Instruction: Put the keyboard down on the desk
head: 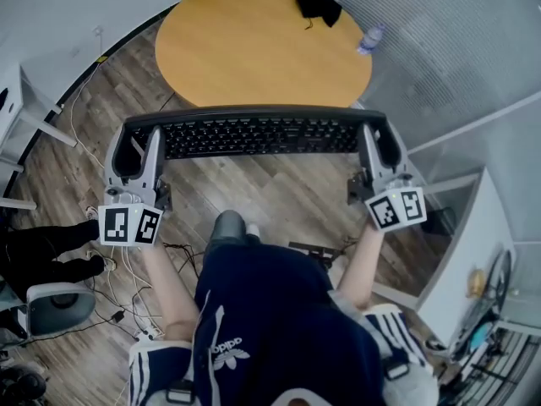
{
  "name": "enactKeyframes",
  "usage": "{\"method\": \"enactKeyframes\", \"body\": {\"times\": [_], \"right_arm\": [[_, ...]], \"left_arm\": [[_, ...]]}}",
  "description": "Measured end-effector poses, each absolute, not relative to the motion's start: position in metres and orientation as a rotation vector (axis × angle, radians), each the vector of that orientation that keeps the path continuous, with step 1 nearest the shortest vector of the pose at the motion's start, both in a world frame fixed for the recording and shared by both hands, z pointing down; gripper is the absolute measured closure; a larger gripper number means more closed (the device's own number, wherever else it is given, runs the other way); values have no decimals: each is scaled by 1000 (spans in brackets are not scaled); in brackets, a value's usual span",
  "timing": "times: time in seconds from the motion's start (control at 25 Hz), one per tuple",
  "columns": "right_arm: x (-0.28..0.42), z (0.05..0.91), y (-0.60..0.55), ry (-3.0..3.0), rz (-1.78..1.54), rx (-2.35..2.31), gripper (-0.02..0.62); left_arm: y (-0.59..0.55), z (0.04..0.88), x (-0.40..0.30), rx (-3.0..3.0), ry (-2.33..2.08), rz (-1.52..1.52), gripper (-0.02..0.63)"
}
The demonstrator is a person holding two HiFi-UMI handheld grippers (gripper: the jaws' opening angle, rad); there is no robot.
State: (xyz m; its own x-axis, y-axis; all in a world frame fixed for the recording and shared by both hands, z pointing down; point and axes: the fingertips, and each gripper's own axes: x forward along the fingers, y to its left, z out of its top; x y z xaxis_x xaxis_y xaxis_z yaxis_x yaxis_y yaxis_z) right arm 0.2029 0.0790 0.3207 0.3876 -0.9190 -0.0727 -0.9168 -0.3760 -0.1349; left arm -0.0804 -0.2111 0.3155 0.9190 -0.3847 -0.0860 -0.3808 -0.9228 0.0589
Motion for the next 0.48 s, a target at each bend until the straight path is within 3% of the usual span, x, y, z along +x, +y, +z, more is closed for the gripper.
{"method": "enactKeyframes", "body": {"times": [0.48], "right_arm": [[210, 274, 125, 1732, -35, -2468, 417]], "left_arm": [[-151, 277, -90, 3001, -690, -134, 362]]}}
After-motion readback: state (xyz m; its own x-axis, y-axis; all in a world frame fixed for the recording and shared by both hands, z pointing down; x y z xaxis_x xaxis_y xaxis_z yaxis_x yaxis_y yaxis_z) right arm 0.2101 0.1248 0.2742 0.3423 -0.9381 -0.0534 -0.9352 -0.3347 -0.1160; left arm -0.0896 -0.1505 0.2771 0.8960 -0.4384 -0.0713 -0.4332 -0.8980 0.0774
